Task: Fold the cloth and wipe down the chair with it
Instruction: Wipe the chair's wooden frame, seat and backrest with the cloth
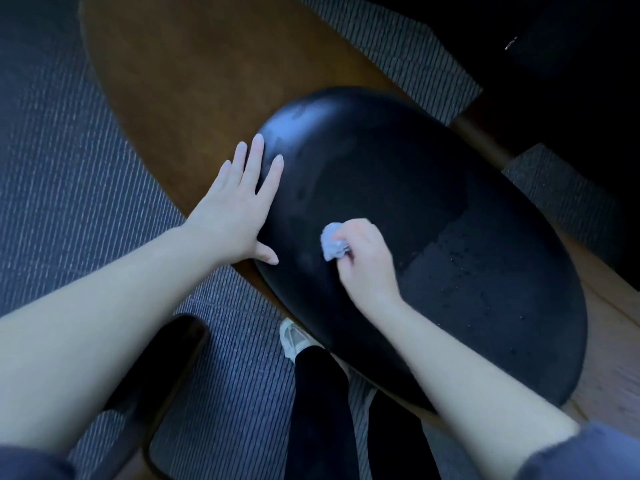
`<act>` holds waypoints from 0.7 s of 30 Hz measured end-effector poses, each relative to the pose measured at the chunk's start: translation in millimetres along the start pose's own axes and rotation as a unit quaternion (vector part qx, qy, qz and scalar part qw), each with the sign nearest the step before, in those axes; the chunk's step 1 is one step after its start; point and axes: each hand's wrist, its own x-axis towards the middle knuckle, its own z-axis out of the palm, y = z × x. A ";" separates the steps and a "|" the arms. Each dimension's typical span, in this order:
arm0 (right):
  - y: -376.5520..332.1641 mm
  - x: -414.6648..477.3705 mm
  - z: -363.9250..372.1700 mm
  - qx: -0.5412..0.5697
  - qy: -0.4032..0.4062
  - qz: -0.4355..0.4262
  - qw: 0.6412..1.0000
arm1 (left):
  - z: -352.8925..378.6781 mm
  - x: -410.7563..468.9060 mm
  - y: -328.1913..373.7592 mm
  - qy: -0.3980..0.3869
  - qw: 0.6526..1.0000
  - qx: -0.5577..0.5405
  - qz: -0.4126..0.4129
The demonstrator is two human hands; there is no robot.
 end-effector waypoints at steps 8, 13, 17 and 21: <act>-7.8 -59.6 -1.9 0.000 -0.115 -0.106 0.988 | 7.9 -17.4 16.4 0.032 0.999 -0.025 -0.034; -0.6 -24.3 -7.0 -0.034 -0.020 -0.021 0.999 | 31.0 -42.4 44.2 0.048 0.996 -0.054 -0.043; -7.9 -49.6 4.7 -0.001 -0.129 -0.162 0.978 | 45.8 -50.0 56.3 0.070 0.993 -0.067 -0.068; 26.0 -87.6 -32.1 -0.068 -0.238 -0.285 0.926 | 56.9 -61.8 64.2 0.083 0.991 -0.075 -0.079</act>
